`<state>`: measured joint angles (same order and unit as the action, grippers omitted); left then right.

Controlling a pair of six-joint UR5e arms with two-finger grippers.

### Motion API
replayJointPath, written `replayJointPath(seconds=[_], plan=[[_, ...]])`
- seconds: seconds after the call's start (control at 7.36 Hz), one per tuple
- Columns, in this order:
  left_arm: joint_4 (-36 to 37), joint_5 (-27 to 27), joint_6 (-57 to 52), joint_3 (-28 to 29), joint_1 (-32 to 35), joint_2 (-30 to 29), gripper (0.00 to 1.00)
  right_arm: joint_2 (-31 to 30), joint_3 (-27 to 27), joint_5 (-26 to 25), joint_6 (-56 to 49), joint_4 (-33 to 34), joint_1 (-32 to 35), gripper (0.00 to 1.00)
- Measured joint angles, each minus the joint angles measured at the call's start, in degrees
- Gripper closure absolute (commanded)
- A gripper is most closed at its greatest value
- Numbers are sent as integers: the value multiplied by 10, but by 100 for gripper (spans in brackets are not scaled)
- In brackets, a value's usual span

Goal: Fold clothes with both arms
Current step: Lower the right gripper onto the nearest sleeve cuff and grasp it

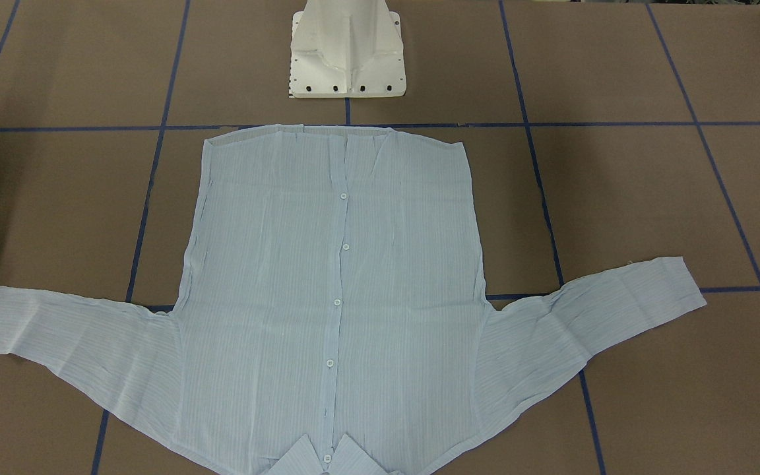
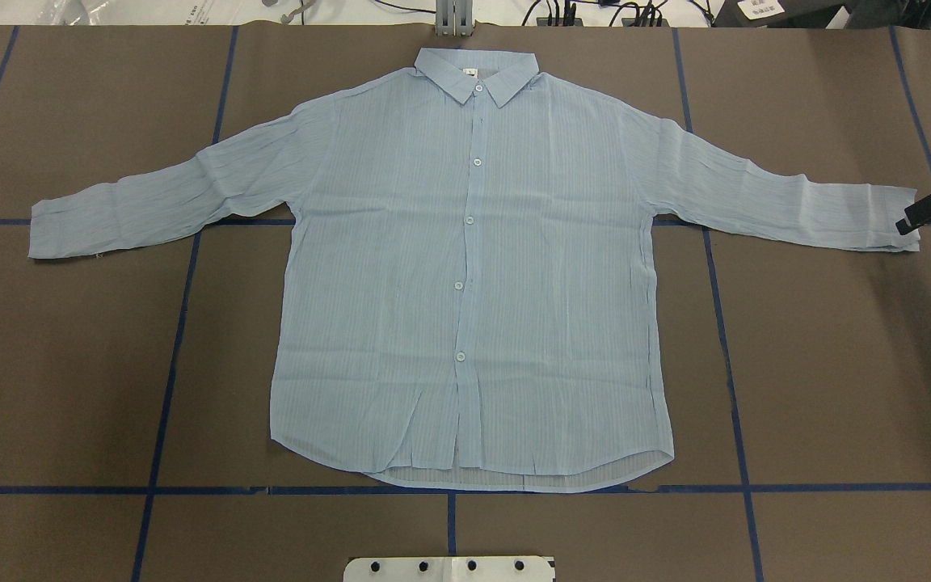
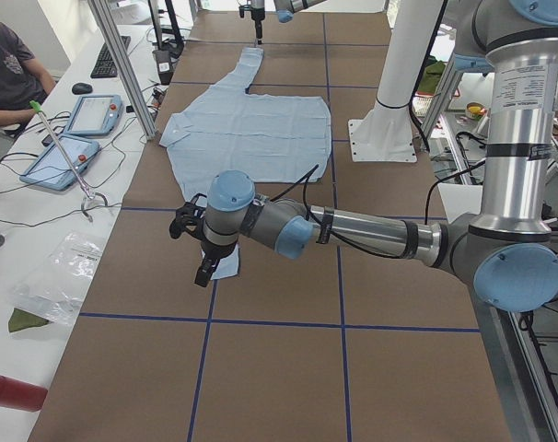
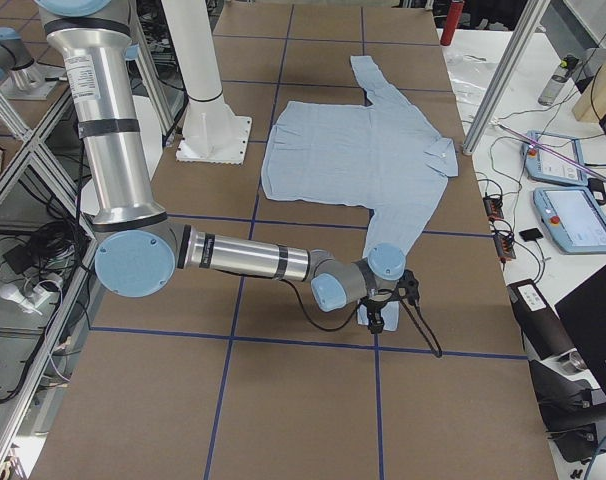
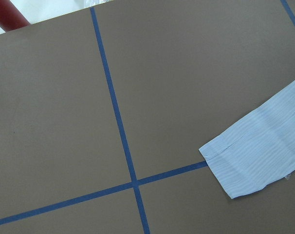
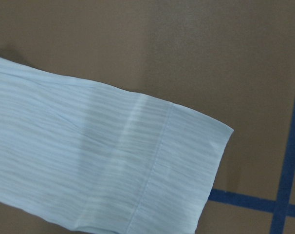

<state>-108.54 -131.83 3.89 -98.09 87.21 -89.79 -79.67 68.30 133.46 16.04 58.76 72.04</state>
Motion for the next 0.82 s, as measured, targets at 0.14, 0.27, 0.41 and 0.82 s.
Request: replayJointPath(seconds=[0.14, 0.27, 0.41, 0.82], plan=[[-1, 0, 0, 0, 0, 0, 1, 9, -12, -12, 0, -1, -8, 10], [-2, -1, 1, 0, 0, 1, 1, 16, -22, -20, 1, -1, -11, 21], [-2, -1, 1, 1, 1, 1, 1, 19, -27, -23, 2, -1, -12, 30], [-2, -1, 1, 0, 1, 1, 1, 20, -31, -24, 2, 1, -12, 30]])
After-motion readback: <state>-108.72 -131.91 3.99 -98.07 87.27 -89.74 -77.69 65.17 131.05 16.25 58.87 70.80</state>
